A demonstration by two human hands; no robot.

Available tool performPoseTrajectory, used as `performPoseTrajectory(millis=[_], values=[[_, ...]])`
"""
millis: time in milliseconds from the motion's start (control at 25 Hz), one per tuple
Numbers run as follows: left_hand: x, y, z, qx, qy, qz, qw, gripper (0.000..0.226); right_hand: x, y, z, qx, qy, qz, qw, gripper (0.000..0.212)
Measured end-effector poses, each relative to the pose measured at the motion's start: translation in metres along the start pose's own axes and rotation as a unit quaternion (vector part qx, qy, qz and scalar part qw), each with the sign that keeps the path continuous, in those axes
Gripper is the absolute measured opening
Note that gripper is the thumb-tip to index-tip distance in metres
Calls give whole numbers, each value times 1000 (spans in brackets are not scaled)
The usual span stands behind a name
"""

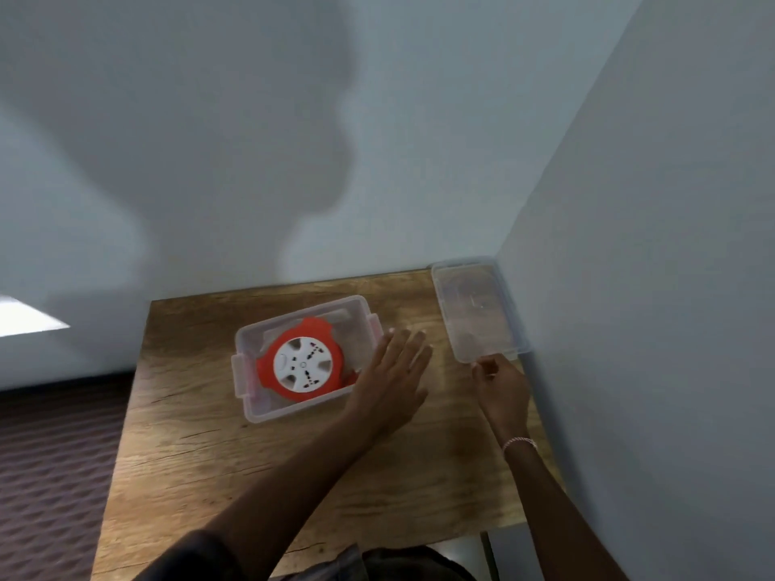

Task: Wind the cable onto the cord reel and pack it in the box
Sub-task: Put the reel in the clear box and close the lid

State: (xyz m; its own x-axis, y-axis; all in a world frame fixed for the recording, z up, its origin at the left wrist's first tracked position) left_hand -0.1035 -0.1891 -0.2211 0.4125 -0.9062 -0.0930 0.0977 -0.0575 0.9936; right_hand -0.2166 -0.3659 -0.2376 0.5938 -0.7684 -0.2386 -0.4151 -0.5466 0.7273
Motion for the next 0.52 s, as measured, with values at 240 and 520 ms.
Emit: performPoseTrajectory(millis=[240,520], values=[[61,-38,24,64,51,-192,978,88,37,9,46,207,-196,-6,958,27],[66,-66,15,-31,81,-300,950,101,58,-5,56,395,-265,12,880,15]])
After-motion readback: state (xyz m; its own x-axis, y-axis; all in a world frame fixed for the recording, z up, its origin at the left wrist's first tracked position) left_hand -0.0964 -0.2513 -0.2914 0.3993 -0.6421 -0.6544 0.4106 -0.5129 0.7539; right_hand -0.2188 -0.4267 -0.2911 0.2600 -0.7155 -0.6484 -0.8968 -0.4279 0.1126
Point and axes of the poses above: each hand's wrist, its own x-axis towards the middle knuckle, its own y-axis out of the back of the hand, z = x × y, the point moved 3 cm from there along x, towards the middle knuckle, and after that the axes turned 8 degrees about -z, right-handed, at the moved point
